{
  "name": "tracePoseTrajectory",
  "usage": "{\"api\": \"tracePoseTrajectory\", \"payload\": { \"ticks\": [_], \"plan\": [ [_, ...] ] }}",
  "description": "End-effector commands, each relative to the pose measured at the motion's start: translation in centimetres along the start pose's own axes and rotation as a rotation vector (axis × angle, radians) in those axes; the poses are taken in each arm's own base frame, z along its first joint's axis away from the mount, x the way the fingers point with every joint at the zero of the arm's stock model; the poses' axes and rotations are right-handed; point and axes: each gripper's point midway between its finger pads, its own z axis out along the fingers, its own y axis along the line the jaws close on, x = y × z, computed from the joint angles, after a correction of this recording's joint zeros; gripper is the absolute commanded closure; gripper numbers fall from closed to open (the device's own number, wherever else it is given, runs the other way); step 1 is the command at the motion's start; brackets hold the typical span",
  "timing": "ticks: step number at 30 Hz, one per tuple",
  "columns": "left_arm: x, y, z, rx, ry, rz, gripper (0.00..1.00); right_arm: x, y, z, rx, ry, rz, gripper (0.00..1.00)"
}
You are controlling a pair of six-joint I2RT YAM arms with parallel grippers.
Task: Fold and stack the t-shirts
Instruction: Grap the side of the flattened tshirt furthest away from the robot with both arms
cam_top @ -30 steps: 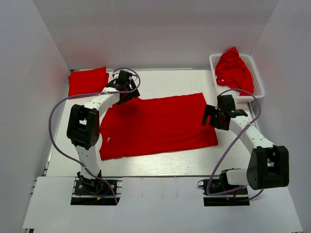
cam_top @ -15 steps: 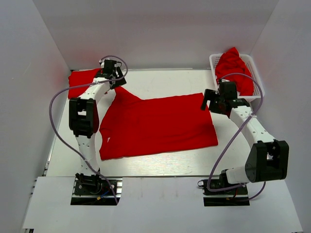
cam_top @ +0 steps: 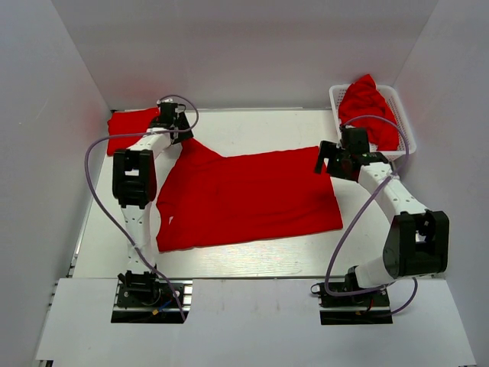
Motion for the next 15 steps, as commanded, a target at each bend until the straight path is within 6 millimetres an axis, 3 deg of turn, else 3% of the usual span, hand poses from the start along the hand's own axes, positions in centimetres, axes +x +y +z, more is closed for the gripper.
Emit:
{"api": "tracePoseTrajectory", "payload": {
  "ticks": [1,7,12,15],
  "plan": [
    [-1.6,-0.3,0.8,0.06,-0.043,-0.039,0.25,-0.8,0.4,0.0,-0.01,-0.013,0.001,0.1],
    [-1.0,0.1,1.9,0.065,-0.05,-0.055,0.3,-0.8,0.0,0.5,0.015,0.001,0.006,0.1],
    [0.7,-0.1,3.7,0.095,-0.023,-0.026,0.43,-0.4,0.0,1.1,0.015,0.025,0.006,0.1],
    [0.7,-0.6,3.6,0.133,-0.022,0.037,0.48,-0.3,-0.1,1.3,0.023,0.033,0.012,0.1]
  ]
}}
